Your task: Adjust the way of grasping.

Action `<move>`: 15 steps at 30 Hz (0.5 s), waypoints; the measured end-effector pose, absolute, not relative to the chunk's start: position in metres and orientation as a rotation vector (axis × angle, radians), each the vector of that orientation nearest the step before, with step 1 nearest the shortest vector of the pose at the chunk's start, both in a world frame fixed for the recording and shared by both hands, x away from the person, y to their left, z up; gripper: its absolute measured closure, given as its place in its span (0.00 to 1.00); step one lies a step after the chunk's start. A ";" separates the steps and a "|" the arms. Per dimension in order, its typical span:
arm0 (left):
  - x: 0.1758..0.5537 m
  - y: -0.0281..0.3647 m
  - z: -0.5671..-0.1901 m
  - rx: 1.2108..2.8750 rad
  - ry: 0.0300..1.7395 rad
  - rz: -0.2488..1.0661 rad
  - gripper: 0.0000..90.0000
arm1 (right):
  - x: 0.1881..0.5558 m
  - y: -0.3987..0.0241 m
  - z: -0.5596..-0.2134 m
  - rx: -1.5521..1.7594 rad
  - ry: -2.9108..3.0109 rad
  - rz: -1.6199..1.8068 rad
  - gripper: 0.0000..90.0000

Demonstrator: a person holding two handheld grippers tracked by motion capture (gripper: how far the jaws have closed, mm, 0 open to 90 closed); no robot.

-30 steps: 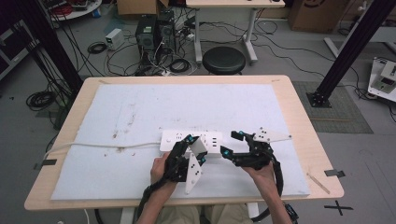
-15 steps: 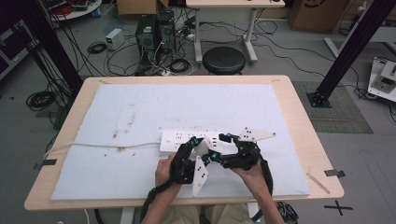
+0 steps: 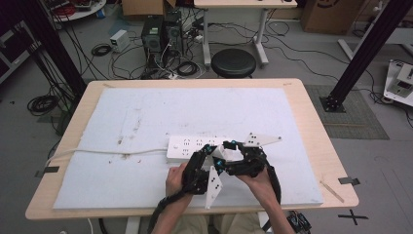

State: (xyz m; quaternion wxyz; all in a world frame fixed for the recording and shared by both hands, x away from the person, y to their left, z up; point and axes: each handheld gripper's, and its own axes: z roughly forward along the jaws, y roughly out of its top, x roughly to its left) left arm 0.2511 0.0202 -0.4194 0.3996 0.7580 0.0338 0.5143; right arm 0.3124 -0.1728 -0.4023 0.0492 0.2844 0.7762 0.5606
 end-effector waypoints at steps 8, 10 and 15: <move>0.249 0.019 -0.418 1.913 0.077 1.300 0.47 | 0.313 -0.172 -0.404 0.843 2.394 1.742 0.42; 0.248 0.019 -0.418 1.914 0.074 1.300 0.47 | 0.313 -0.171 -0.404 0.840 2.395 1.748 0.46; 0.248 0.020 -0.417 1.906 0.080 1.300 0.47 | 0.312 -0.172 -0.403 0.829 2.386 1.781 0.54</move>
